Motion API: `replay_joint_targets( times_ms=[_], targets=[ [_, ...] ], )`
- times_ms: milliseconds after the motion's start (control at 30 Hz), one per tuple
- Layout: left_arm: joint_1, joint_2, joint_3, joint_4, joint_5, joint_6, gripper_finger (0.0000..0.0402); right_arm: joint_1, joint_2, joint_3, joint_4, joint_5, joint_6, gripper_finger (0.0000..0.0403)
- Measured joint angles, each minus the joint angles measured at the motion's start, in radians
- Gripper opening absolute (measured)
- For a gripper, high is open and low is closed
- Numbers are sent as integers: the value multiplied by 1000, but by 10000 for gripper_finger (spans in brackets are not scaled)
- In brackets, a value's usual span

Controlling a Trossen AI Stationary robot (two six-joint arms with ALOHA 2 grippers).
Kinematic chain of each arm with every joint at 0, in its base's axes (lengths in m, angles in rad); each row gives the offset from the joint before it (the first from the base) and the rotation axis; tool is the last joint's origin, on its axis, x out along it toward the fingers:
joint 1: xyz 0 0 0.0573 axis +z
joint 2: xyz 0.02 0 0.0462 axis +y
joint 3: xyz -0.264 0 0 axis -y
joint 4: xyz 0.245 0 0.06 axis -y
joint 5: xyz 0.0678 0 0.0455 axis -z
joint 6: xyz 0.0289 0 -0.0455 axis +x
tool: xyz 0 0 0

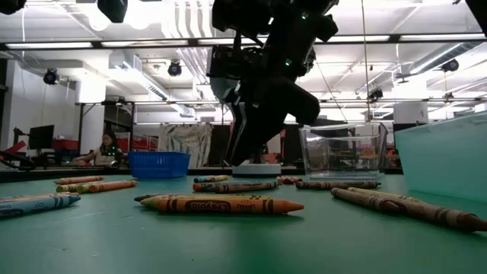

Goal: Sort crayons
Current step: Put the blue crayon into the green bin

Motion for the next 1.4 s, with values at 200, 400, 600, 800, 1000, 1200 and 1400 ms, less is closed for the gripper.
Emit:
replay_joint_targets(
  times_ms=[200,400,600,800,1000,1200,1400],
  targets=[
    [0,-2,0,-3,0,0,0,0,5,0,17,0,-5,109],
    [0,-2,-1,-8,0,0,0,0,38,0,17,0,-13,109],
    [0,-5,-1,-13,0,0,0,0,54,-2,14,0,-20,108],
    [0,-5,-1,-15,0,0,0,0,54,-2,14,0,-23,99],
    [0,-5,-1,-18,1,0,0,0,54,-2,14,0,-25,87],
    [0,-5,-1,-28,1,0,0,0,54,-2,12,-1,-32,79],
    [0,-5,-1,-31,1,0,0,0,54,-2,8,-1,-31,74]
  ],
)
